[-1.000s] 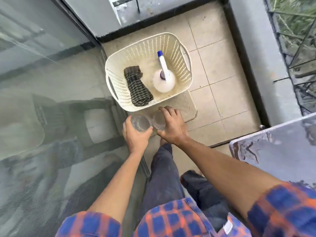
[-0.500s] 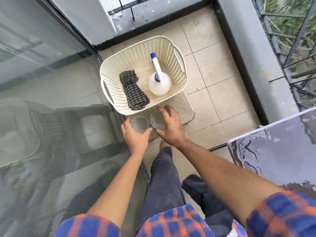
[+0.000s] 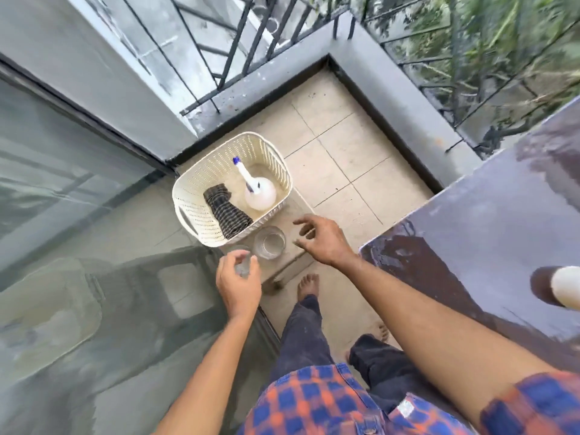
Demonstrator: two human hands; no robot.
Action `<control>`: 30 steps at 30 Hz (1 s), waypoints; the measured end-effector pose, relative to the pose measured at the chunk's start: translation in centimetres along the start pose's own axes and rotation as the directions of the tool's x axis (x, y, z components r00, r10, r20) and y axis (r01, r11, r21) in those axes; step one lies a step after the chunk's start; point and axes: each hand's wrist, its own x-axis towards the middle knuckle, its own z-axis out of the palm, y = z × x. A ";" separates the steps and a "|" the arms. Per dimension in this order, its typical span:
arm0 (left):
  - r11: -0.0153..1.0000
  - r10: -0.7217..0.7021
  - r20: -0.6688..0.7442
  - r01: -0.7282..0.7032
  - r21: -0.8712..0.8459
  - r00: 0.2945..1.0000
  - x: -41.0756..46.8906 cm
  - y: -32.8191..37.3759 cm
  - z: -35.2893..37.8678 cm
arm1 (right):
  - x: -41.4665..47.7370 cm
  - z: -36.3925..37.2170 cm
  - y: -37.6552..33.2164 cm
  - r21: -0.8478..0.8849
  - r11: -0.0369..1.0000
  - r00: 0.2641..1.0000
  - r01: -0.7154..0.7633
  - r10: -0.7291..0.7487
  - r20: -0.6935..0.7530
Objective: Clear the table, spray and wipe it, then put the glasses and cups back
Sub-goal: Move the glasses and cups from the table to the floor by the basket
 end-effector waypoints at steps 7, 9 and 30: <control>0.937 0.337 0.122 -0.320 -0.141 0.934 -3.8 12.9 2.1 | -8.4 -11.0 -0.3 0.289 0.957 0.964 0.012 0.065 -0.256; 0.888 0.453 0.208 -0.419 -0.189 0.867 -5.9 16.2 4.5 | -12.2 -14.1 1.5 0.290 0.957 0.938 0.020 0.083 -0.336; 0.390 0.407 0.909 -0.916 -0.090 0.084 -26.8 29.9 27.7 | -37.4 -24.9 30.2 0.551 0.782 0.377 -0.292 0.623 -0.685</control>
